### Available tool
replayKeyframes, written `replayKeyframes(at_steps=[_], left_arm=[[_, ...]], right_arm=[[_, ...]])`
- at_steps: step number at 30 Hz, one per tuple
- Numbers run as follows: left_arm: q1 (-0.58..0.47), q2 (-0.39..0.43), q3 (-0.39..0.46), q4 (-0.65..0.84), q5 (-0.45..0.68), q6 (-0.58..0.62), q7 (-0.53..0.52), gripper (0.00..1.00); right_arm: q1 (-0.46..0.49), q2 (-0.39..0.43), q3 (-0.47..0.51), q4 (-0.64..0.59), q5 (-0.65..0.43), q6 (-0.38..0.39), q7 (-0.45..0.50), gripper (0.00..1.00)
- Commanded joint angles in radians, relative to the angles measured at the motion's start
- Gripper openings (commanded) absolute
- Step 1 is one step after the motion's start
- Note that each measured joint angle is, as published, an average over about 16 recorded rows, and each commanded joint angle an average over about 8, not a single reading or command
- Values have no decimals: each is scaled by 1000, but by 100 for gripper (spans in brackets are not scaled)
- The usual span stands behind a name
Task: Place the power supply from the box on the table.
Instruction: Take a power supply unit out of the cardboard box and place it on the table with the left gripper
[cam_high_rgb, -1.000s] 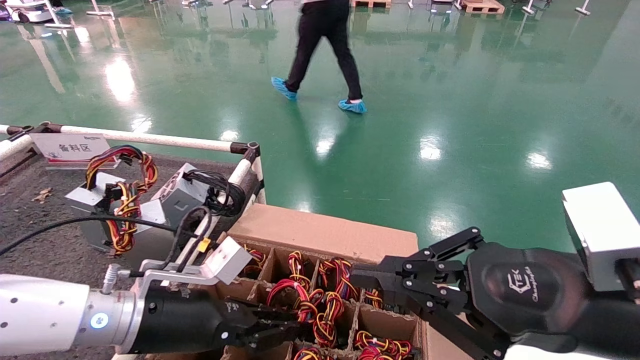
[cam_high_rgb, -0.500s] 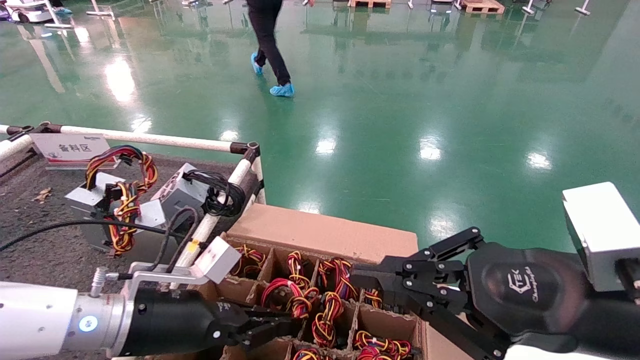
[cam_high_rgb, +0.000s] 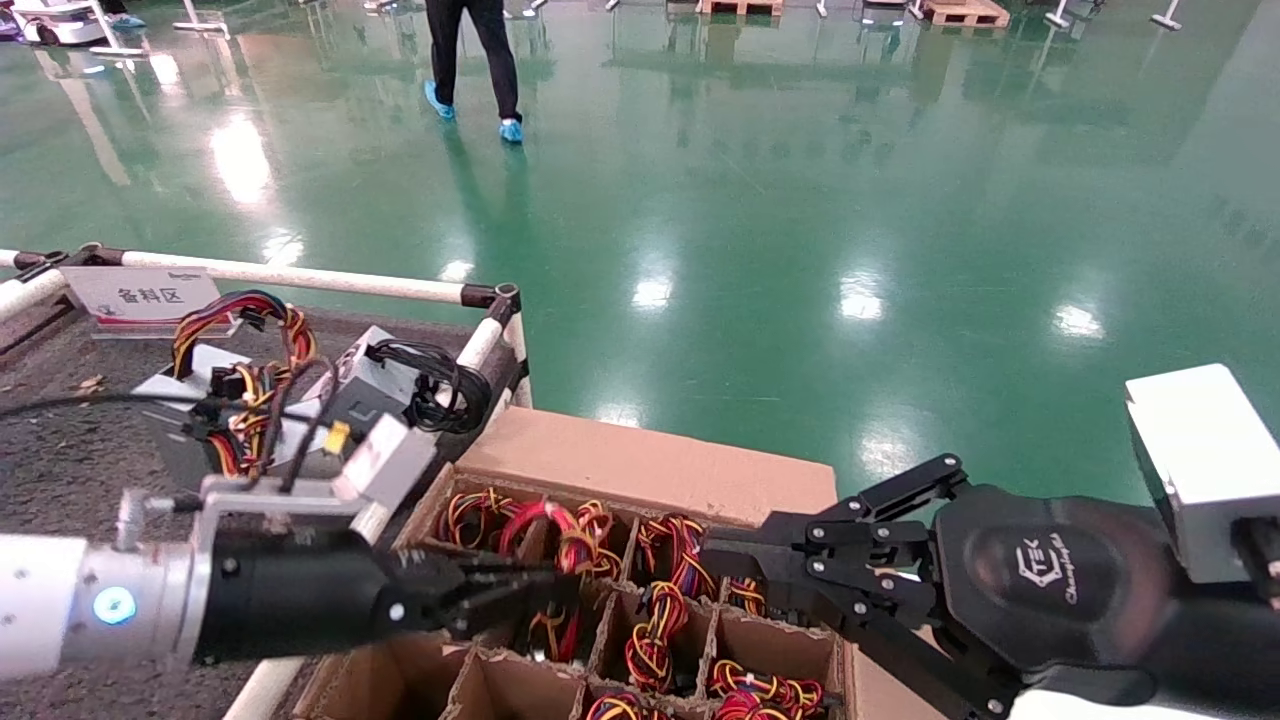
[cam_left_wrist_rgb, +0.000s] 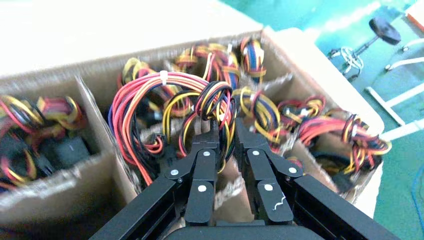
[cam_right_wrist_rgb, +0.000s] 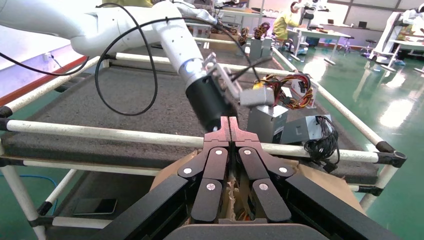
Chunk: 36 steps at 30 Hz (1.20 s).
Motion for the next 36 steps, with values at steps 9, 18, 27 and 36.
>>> replayKeyframes(at_steps=[9, 18, 27, 36], left_arm=[[-52, -11, -79, -5, -58, 14, 77, 0], [-129, -10, -154, -11, -107, 38, 168, 0], [-236, 10, -191, -20, -117, 64, 212, 0], [-354, 41, -209, -28, -61, 60, 245, 0]], right_arm=[[0, 0, 0, 0, 0, 0, 0, 0], [0, 0, 0, 0, 0, 0, 0, 0], [0, 0, 0, 0, 0, 0, 0, 0], [0, 0, 0, 0, 0, 0, 0, 0]])
